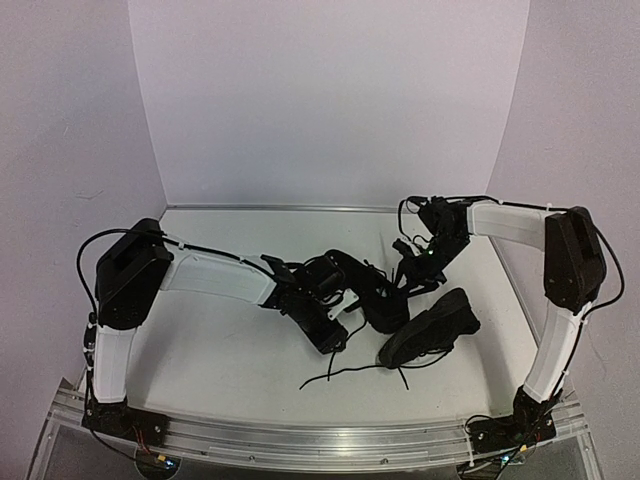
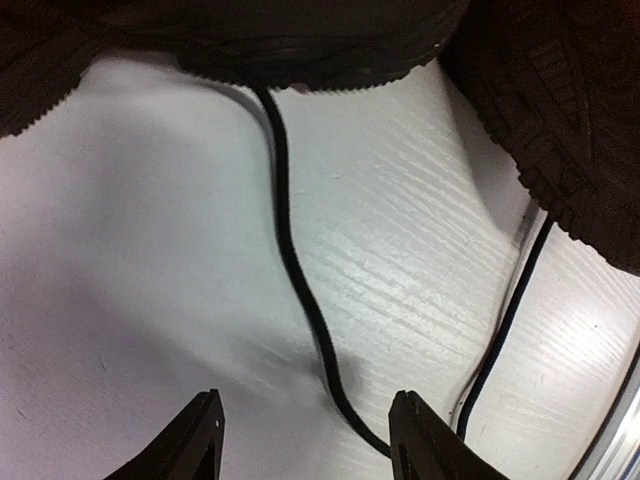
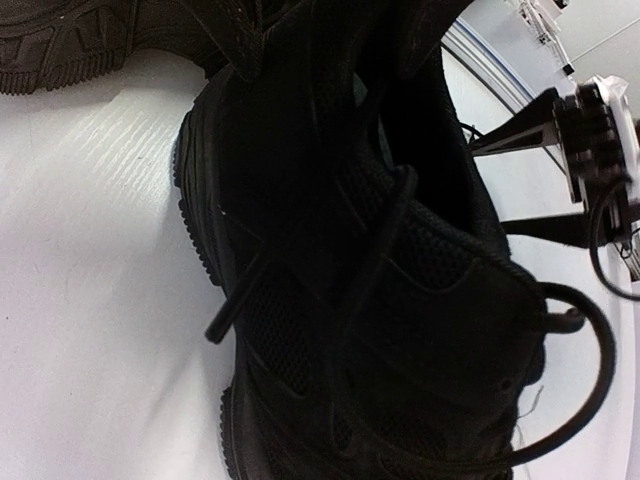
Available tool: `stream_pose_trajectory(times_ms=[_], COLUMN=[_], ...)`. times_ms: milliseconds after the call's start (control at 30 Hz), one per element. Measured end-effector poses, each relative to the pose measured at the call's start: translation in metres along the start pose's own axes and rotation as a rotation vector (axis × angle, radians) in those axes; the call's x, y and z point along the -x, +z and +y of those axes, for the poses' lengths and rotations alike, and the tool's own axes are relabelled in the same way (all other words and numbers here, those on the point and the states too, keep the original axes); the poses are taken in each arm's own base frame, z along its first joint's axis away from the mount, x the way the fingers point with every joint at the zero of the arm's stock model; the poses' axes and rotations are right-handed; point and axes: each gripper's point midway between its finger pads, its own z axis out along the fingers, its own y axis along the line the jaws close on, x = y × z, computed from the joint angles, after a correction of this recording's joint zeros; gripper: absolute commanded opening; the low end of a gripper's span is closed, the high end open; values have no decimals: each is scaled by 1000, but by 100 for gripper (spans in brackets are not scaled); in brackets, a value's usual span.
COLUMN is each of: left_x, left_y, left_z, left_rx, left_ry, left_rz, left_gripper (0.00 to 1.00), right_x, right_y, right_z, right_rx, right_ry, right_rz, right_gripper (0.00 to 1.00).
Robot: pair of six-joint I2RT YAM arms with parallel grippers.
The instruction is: Tie the shoes
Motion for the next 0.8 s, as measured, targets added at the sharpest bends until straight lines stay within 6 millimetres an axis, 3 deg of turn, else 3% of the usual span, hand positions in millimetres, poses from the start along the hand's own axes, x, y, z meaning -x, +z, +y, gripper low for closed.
stream_pose_trajectory(times_ms=[133,400,600,700,800], left_x=[4,-7,-15,-24,-19], left_y=[6,13,3,-13,-37], left_z=[-9,9,32,54,77], left_rx=[49,187,249,281,315], left_ry=[55,40,-66,-154,-256], left_rz=[17,65,66,69,21], left_gripper=[50,1,0,0,0], right_x=[0,0,2,5,9], right_y=[0,0,4,7,13], right_z=[-1,-2,2,9,20], right_rx=[-5,-7,11,26,46], right_ry=[9,14,35,48,58], right_rz=[0,0,17,21,12], right_gripper=[31,0,0,0,0])
